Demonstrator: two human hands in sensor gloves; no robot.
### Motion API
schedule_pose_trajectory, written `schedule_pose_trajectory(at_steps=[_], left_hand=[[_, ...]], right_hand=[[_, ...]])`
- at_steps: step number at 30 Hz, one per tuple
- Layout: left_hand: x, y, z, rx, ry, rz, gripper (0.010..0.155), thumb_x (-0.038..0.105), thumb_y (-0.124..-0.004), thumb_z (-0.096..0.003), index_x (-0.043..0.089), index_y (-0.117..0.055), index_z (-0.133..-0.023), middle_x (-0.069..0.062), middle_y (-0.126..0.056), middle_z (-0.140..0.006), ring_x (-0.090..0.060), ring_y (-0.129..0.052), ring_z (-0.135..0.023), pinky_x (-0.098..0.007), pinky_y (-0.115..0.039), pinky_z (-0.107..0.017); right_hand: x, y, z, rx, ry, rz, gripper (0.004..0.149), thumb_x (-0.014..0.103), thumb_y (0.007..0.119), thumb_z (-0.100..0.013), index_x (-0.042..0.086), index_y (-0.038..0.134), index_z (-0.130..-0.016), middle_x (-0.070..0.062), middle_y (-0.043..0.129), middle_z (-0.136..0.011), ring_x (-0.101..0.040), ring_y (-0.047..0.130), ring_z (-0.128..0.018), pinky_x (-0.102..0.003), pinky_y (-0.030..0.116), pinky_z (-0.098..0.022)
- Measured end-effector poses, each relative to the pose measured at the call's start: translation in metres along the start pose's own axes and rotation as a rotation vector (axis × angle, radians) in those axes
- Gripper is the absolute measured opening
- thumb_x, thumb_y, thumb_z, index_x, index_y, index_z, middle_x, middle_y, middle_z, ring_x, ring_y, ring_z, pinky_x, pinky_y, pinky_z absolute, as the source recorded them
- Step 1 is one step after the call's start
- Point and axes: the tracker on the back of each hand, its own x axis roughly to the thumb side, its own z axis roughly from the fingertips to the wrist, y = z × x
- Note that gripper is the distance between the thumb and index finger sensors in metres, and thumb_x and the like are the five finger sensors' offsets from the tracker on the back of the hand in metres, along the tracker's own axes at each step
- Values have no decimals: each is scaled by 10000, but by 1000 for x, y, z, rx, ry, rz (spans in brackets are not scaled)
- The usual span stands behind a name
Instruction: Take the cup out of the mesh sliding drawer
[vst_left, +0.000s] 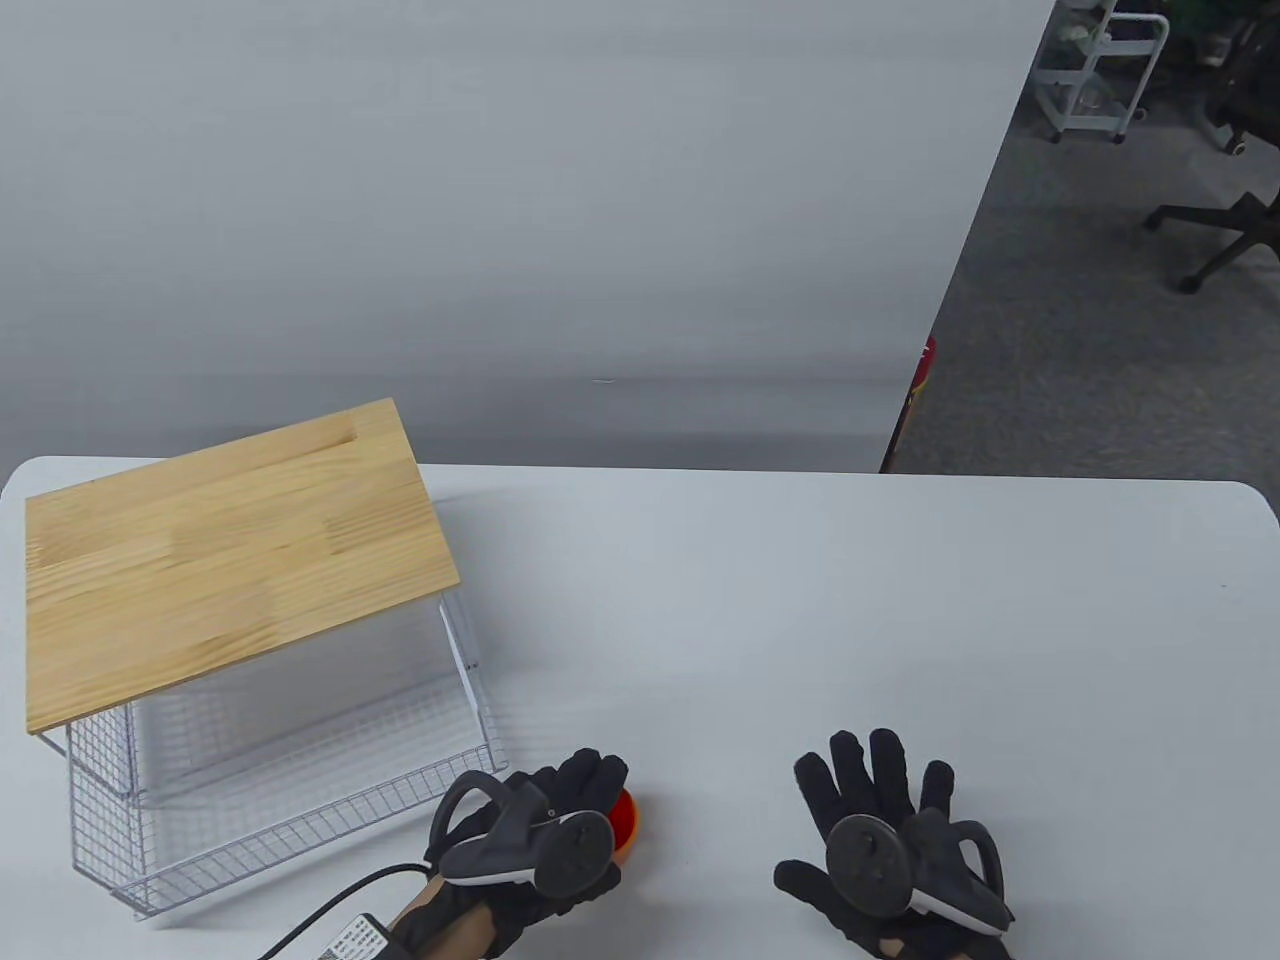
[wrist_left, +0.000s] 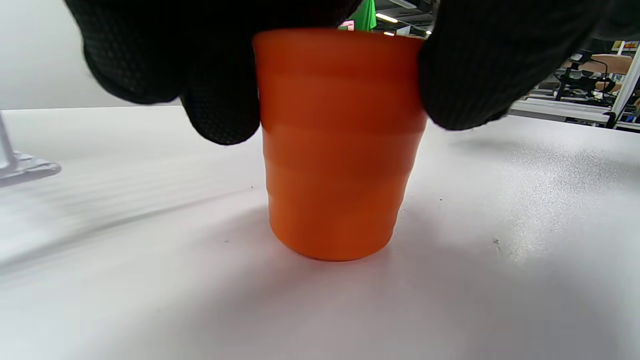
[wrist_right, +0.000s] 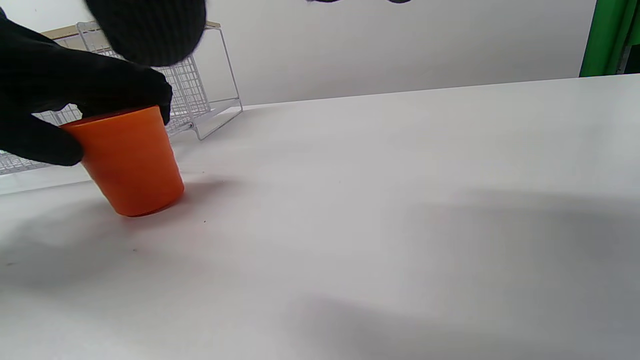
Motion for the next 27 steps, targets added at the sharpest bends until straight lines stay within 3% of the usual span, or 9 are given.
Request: schedule_pose_trajectory(at_steps=[9, 19, 27], left_hand=[[1, 1, 1, 16, -14, -8, 960, 612, -818, -459, 22, -460, -1127, -302, -556, -1134, -469, -918, -860, -636, -819, -576], [4, 7, 9, 26, -36, 17, 1004, 678, -741, -474, 56, -355, -1162, -287, -409, -1197, -630, -530, -1054, -796, -556, -676], [0, 18, 22, 79, -32, 26, 1072, 681, -704, -495, 46, -131, -1141, -320, -244, -1202, -685, -315, -1069, -825, -402, -692]], right_hand=[[1, 1, 0, 6, 3, 6, 892, 634, 640, -506, 117, 253, -1121, -324, 171, -1172, -632, 88, -985, -860, 127, -564], [1, 0, 0, 0, 3, 4, 892, 634, 641, -505, 117, 253, -1121, -324, 171, -1171, -632, 82, -983, -860, 128, -564], [1, 0, 0, -9, -4, 2, 894, 636, 637, -505, 118, 248, -1121, -324, 167, -1172, -630, 70, -978, -859, 127, -565]])
